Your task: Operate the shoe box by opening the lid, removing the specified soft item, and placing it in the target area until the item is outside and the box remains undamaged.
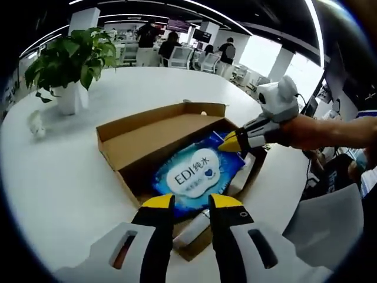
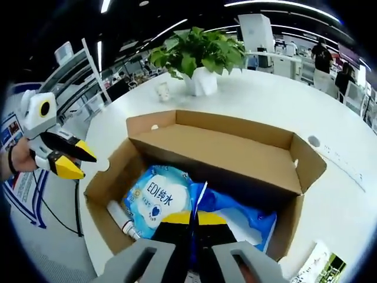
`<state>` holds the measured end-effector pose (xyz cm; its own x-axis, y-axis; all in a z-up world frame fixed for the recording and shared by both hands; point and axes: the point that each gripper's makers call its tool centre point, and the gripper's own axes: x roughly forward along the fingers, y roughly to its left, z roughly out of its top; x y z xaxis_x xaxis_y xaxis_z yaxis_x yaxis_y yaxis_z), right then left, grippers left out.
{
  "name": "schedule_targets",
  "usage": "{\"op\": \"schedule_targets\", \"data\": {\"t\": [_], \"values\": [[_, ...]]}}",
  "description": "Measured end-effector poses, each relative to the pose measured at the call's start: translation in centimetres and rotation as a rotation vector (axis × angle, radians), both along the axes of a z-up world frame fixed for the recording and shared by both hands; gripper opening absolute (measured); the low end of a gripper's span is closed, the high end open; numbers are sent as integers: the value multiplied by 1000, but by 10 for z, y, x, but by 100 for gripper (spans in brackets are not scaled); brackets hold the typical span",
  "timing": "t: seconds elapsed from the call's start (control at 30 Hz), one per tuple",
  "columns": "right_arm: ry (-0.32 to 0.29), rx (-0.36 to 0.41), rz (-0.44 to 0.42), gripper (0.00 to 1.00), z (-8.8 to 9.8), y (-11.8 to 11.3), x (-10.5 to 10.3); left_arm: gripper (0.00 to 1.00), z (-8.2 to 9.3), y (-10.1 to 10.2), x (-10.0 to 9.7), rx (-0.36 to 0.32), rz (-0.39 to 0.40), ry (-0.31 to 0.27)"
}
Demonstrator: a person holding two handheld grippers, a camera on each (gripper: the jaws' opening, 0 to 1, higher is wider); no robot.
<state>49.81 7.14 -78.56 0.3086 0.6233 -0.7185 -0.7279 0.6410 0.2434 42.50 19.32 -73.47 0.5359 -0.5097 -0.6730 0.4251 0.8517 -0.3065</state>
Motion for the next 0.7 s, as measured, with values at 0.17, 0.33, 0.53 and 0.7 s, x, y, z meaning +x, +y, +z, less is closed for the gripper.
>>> {"op": "schedule_targets", "data": {"t": [0.17, 0.33, 0.53, 0.7], "values": [[-5, 9, -6, 0, 4, -6, 0, 23, -19, -10, 11, 22, 25, 49], [-12, 12, -8, 0, 11, -12, -7, 23, -39, -12, 18, 54, 49, 102], [-7, 15, -15, 0, 13, -18, -16, 20, -51, -20, 22, 80, 60, 142], [-3, 17, -22, 0, 15, -22, -20, 21, -60, -25, 24, 127, 58, 177]]}}
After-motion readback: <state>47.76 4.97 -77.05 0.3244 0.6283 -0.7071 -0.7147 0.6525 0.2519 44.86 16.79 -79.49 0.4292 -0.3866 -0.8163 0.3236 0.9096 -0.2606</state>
